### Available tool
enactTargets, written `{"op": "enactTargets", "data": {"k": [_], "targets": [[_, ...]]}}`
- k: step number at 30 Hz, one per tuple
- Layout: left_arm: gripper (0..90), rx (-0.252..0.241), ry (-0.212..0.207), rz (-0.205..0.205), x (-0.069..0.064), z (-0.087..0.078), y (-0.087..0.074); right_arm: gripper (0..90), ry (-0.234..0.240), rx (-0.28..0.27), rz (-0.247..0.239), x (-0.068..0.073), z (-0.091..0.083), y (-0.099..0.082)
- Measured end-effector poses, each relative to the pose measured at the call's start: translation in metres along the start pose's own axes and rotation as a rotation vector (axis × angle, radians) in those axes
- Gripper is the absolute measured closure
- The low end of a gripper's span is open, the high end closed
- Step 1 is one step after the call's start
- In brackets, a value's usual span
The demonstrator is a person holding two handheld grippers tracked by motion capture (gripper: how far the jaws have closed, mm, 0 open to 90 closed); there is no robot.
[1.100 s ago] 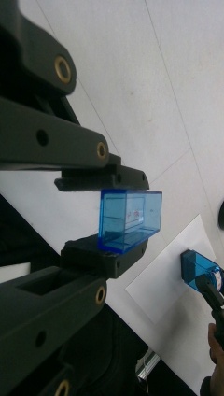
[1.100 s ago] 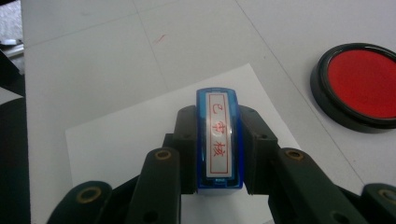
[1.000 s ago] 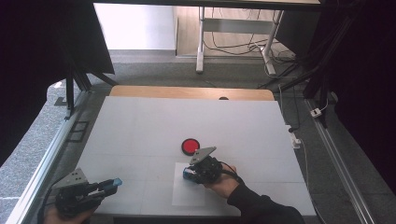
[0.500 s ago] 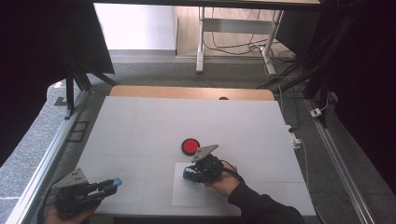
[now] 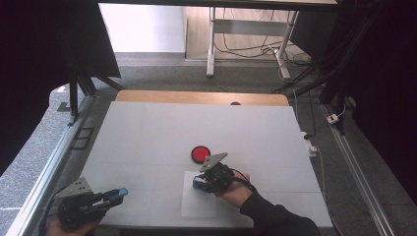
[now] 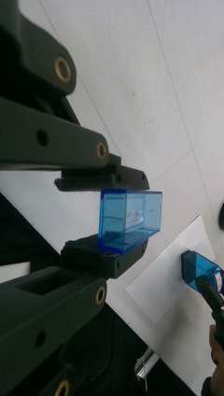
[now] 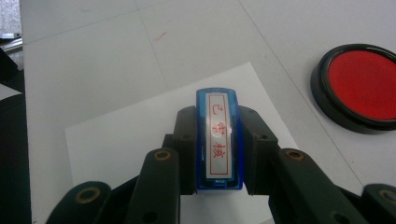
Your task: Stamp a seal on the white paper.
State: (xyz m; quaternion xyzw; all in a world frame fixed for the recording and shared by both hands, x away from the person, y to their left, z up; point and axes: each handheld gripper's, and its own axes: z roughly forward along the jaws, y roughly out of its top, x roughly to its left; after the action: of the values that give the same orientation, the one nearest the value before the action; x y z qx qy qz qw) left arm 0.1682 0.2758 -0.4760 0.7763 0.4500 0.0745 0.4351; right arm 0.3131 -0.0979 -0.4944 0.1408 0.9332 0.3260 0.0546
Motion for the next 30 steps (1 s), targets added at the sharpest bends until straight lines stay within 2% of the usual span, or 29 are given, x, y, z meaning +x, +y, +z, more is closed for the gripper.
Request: {"op": "enactTargets", "data": {"k": [7,21,30], "targets": [[68.4,-0.001,-0.001,-0.002,0.000,0.000,0.000,71.5,0.000,-0.019,0.000,0.000,-0.003,0.002],[68.4,-0.003,0.001,-0.006,0.000,0.000,0.000,71.5,0.007,-0.089,-0.001,-0.001,-0.022,0.009],[68.4,-0.002,0.001,-0.006,0.000,0.000,0.000,71.5,0.012,-0.142,0.039,-0.003,-0.035,0.013]]}}
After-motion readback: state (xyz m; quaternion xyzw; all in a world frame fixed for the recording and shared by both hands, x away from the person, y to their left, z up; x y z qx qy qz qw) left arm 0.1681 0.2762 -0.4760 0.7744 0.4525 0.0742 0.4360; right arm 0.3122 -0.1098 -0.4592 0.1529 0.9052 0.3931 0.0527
